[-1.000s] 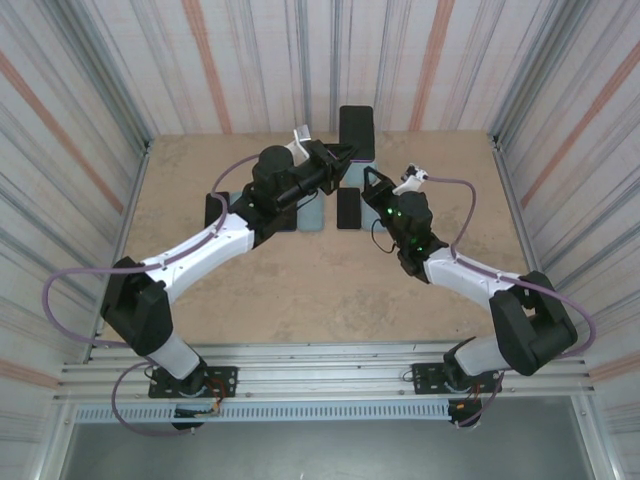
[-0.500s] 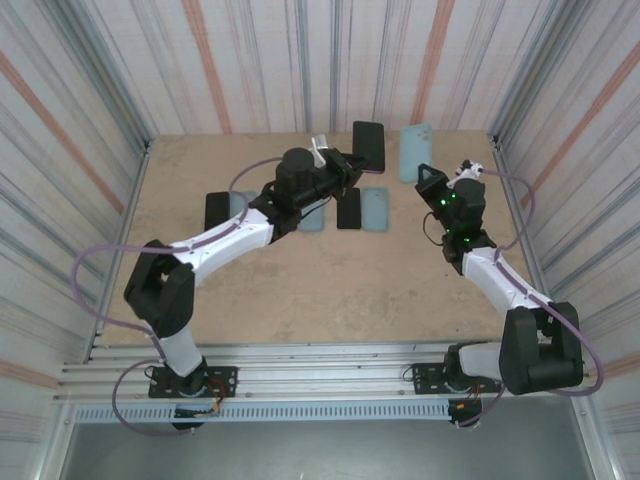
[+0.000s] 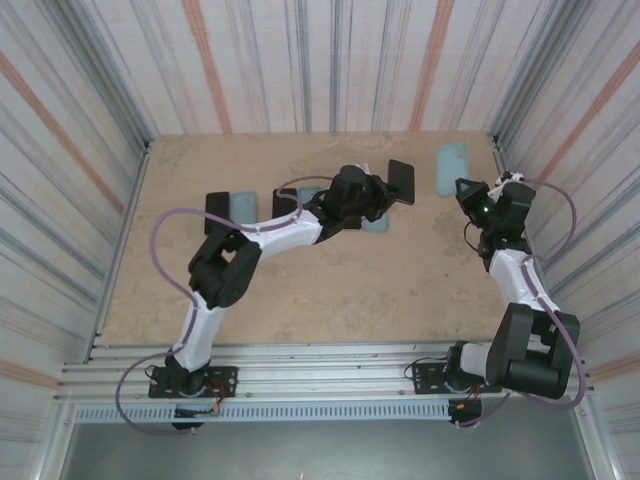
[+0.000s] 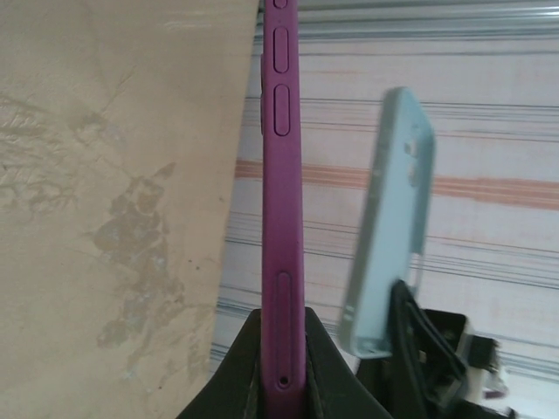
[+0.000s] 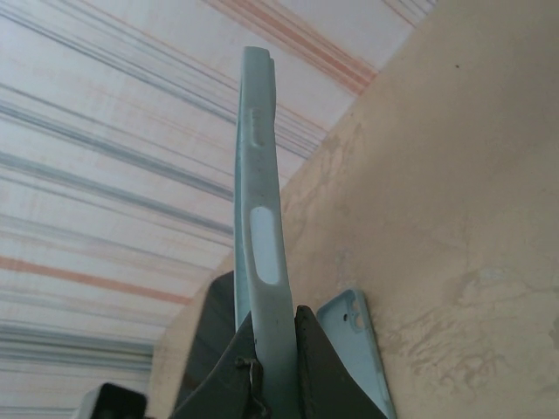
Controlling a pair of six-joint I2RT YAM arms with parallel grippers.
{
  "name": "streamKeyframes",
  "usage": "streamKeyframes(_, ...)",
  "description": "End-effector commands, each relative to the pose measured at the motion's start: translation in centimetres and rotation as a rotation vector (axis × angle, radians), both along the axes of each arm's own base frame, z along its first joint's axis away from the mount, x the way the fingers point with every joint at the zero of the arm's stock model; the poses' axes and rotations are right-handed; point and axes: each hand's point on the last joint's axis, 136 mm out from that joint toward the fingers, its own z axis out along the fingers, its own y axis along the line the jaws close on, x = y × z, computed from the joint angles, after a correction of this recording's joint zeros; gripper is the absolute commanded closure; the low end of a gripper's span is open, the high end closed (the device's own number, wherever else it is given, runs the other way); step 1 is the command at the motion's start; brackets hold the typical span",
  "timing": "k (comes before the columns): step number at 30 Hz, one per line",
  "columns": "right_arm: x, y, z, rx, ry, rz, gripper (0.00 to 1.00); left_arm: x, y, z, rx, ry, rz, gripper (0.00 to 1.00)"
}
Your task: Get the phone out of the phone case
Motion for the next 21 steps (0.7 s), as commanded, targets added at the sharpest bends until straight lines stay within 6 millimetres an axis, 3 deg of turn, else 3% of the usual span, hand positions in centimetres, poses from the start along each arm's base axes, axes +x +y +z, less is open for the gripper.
streamKeyframes(1,-0.7,-0.3,-0.6,0.007,0.017,0.049,1.0,0.6,-1.9,2.0,-0.052,-0.049,-0.011,0.95)
streamKeyframes(12,-0.9,-1.8,-4.0,0.023,0.096,0.046,1.0,2.0,-4.8,-4.0,0.045,0.042,0.003,0.94)
streamKeyframes(21,-0.7,-1.5,-6.9,0.063,0.144,0.062,1.0,2.6,-5.9,-6.9,0.049,0.092,0.019,0.93)
